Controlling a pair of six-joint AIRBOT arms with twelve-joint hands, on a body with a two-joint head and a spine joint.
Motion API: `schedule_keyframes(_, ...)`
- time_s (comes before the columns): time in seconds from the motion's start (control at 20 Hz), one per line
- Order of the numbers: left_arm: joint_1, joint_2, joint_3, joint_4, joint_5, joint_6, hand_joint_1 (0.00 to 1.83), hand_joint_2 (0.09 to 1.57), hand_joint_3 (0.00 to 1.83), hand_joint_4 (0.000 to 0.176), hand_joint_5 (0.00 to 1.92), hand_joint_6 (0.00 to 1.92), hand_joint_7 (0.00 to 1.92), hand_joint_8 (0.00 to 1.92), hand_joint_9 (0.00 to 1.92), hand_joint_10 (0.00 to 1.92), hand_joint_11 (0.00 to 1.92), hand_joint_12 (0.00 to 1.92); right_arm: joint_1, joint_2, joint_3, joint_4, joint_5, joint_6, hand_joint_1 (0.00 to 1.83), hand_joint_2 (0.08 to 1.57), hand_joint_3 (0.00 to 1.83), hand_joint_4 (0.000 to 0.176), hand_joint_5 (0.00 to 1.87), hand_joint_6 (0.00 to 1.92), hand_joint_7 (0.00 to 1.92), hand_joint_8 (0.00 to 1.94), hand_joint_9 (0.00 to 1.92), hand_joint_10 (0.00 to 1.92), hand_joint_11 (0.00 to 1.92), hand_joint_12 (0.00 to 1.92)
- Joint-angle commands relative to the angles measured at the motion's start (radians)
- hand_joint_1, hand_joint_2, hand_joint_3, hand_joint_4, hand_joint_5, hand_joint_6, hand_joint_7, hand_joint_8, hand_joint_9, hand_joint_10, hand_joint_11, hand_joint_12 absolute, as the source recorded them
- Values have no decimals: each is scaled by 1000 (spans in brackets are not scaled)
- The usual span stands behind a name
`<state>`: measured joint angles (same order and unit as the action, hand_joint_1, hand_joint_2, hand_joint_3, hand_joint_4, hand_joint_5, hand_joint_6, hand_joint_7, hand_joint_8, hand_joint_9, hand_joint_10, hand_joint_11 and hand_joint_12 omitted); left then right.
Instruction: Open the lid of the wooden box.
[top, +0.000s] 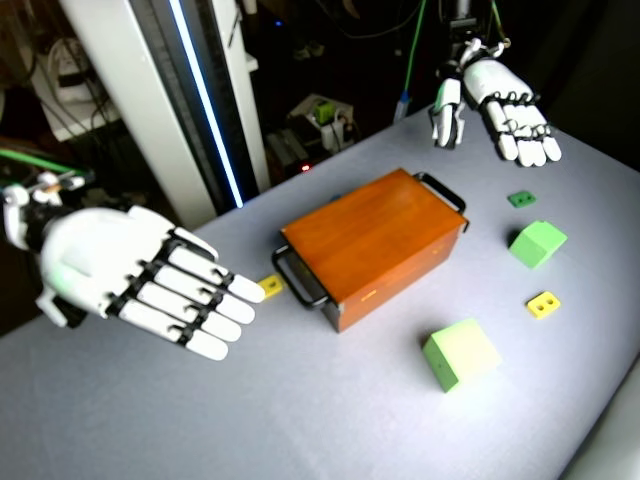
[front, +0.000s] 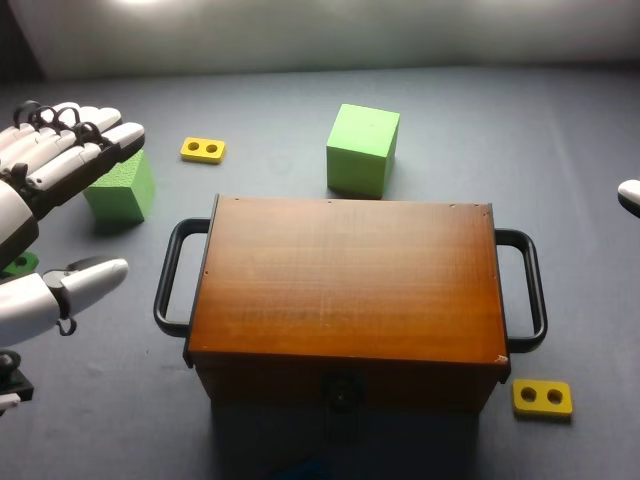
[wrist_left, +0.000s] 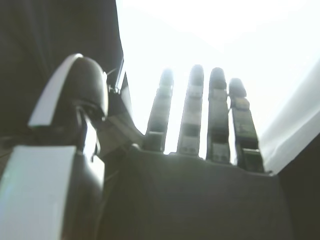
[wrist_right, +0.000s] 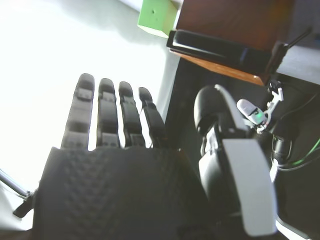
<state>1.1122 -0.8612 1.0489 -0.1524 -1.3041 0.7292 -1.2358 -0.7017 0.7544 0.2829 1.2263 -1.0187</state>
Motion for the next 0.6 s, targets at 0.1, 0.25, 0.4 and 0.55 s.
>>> schedule_keyframes(0.1,-11,19,7,-6,-102,-8,409,1384,8,0,49,1,0,0,0,0,0,0,8,6,8,-1,113,2,396,1408,21,0,9,3,0,0,0,0,0,0)
schedule_keyframes(0.25,-12,23,8,4,-85,-9,375,1400,9,0,65,5,0,0,0,0,0,0,8,4,8,1,113,2,414,1408,12,0,8,2,0,0,0,0,0,0)
schedule_keyframes(0.4,-13,25,8,10,-76,-12,307,1414,6,0,84,5,0,0,0,0,0,0,8,4,8,1,112,2,369,1397,5,0,15,4,0,0,0,0,0,0)
schedule_keyframes(0.55,-12,38,3,23,-39,-16,316,1415,1,0,123,14,6,1,0,0,0,0,8,-5,12,0,93,2,394,1406,7,0,1,0,0,0,0,0,0,0)
